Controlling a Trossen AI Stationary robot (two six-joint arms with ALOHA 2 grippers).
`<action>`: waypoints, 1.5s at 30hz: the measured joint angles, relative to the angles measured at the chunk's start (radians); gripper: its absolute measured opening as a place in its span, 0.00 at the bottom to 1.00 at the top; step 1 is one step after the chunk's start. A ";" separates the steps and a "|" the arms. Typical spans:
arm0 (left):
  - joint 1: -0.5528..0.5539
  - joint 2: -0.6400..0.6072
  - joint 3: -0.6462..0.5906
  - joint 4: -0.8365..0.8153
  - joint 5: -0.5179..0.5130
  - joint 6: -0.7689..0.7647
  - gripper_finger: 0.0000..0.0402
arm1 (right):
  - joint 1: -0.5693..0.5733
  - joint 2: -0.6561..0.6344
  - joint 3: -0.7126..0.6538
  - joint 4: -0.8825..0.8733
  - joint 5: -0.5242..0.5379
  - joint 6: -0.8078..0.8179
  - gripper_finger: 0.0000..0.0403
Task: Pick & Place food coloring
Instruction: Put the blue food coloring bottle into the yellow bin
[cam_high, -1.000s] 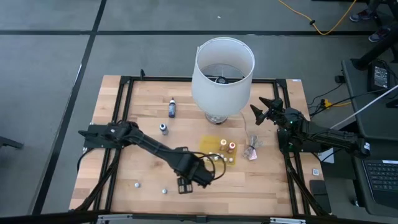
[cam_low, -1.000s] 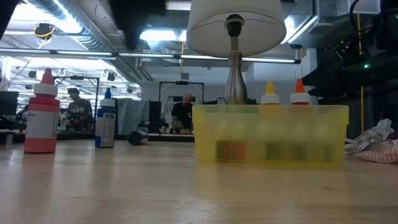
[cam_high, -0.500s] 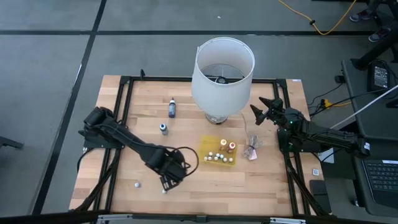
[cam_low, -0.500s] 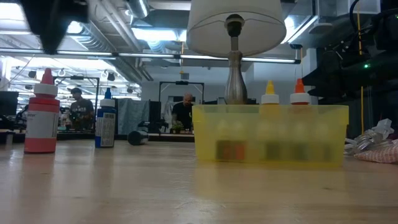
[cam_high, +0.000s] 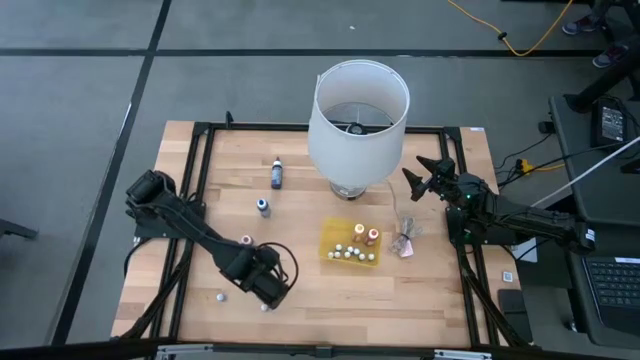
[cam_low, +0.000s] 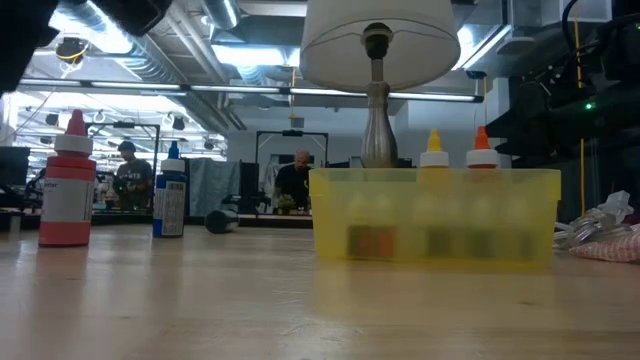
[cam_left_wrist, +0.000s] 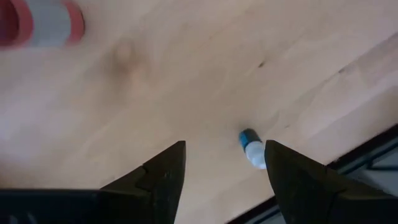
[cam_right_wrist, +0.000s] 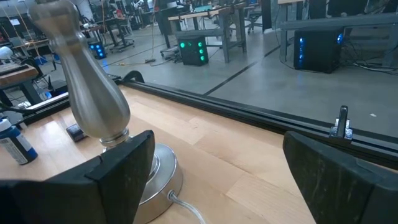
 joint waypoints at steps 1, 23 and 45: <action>-0.004 0.002 -0.006 0.009 -0.001 -0.031 0.52 | 0.000 0.000 0.000 0.000 0.000 0.000 0.88; -0.045 0.188 0.044 0.106 0.065 -0.220 0.49 | 0.000 0.000 0.000 0.000 0.000 0.000 0.88; -0.071 0.255 0.079 0.131 0.082 -0.234 0.48 | 0.000 0.000 0.000 0.000 0.000 0.000 0.88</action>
